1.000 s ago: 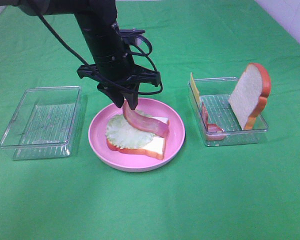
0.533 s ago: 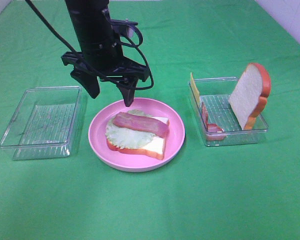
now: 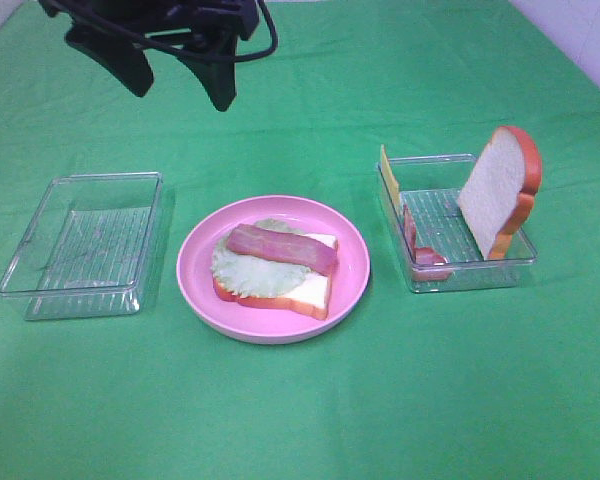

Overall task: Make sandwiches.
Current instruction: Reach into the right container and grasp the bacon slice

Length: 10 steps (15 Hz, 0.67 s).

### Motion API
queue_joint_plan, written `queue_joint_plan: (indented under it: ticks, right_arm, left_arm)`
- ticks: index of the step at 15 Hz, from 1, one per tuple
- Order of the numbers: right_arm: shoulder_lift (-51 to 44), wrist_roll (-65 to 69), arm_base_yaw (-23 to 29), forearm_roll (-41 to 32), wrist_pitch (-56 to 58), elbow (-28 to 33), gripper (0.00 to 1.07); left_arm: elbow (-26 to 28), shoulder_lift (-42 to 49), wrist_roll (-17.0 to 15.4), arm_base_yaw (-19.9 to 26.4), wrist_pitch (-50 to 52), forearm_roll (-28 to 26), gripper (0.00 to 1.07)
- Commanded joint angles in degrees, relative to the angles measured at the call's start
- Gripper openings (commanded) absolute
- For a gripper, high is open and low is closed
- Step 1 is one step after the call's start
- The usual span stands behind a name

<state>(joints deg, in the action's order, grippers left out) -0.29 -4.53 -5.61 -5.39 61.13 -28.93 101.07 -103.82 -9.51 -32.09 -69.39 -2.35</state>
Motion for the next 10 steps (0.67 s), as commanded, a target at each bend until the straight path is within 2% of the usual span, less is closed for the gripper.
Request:
queue_joint_plan:
  ticks: [1, 2, 4, 5, 6, 9, 10]
  right_arm:
    - [-0.5, -0.2, -0.2, 0.2, -0.5, -0.1, 0.69]
    - [-0.5, -0.2, -0.2, 0.2, -0.5, -0.1, 0.69]
    - [-0.5, -0.2, -0.2, 0.2, -0.5, -0.1, 0.69]
    - [-0.5, -0.2, -0.2, 0.2, -0.5, -0.1, 0.69]
    - [-0.5, -0.2, -0.2, 0.2, -0.5, -0.1, 0.69]
    - [-0.5, -0.2, -0.2, 0.2, -0.5, -0.1, 0.69]
    - [-0.5, -0.2, -0.2, 0.2, -0.5, -0.1, 0.69]
  left_arm:
    - [-8.4, 9.3, -0.5, -0.1, -4.5, 0.2, 0.74]
    - [-10.3, 11.2, -0.6, -0.1, -4.5, 0.2, 0.74]
    - [-19.9, 20.9, -1.2, -0.1, -4.4, 0.2, 0.74]
    - [-27.7, 29.9, -2.3, -0.1, -4.4, 0.2, 0.74]
    - [-31.3, 34.4, -2.5, -0.1, -4.4, 0.2, 0.74]
    - [-39.4, 48.9, -2.0, -0.1, -4.4, 0.3, 0.74]
    - [-40.6, 50.8, -1.8, -0.1, -4.1, 0.3, 0.74]
